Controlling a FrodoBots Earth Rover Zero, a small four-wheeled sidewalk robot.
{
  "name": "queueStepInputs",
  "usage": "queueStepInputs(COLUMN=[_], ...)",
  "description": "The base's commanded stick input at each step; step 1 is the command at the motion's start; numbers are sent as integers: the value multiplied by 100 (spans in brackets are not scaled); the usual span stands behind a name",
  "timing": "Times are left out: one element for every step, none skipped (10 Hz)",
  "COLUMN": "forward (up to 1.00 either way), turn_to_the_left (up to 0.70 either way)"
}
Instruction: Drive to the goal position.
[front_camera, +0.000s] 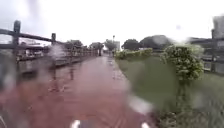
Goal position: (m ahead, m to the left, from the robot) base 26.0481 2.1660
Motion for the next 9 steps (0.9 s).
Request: queueStepInputs(forward=[70,70,70,70,70,70,70,70,70], turn_to_the_left=[4,27,27,27,27,0,0,0,0])
